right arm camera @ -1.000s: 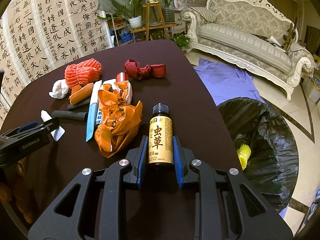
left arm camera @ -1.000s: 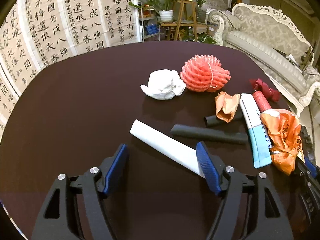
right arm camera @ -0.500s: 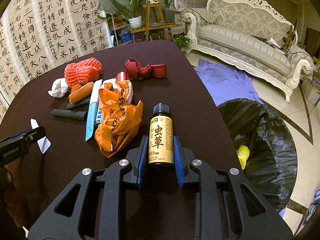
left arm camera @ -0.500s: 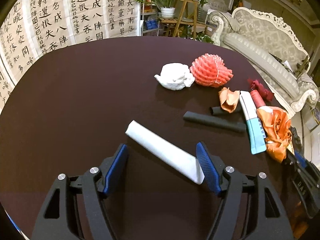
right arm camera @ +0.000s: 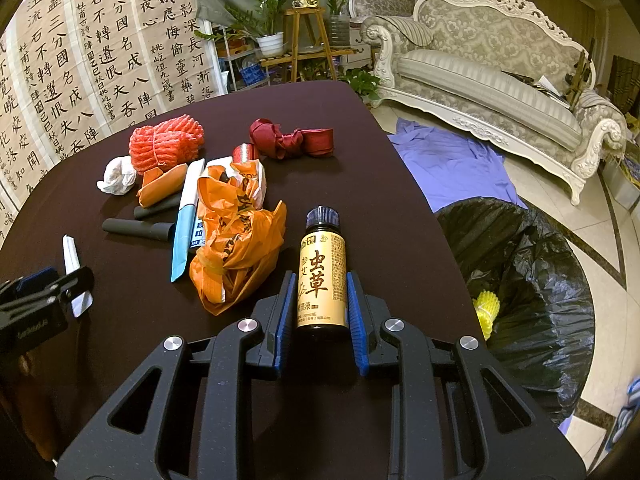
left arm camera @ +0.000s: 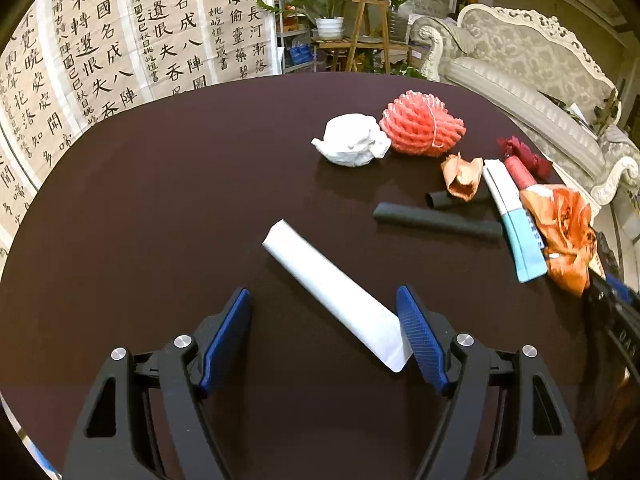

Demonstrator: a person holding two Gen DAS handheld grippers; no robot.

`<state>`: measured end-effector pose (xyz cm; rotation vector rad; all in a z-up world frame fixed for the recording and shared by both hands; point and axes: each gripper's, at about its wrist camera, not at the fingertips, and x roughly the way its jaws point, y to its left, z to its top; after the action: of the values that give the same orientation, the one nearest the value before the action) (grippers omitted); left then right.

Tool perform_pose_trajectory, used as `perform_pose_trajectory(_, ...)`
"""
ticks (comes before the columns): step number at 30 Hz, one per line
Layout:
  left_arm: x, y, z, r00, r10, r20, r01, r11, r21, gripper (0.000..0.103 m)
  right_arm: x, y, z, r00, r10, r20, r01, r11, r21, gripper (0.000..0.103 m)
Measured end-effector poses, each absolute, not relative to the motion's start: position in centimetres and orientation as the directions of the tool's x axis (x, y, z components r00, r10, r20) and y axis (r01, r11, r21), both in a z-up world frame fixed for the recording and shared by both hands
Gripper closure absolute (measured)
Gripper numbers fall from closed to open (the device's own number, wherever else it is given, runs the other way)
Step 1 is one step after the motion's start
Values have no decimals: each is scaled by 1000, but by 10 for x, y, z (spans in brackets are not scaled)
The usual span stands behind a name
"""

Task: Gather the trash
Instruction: 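Align the left tool over the white foam strip and close on it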

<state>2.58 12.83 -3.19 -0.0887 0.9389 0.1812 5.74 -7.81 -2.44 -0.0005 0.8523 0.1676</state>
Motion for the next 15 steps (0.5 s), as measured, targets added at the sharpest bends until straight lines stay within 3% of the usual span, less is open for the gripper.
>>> perform_pose_trajectory(13, 26, 134, -30, 592, 103, -799, -192, 981, -15, 42, 57, -78, -25, 646, 144, -750, -147, 987, 63, 77)
perform_pose_trajectory(15, 28, 132, -30, 597, 109, -795, -189, 982, -7, 49, 57, -78, -25, 646, 144, -750, -148, 987, 63, 77)
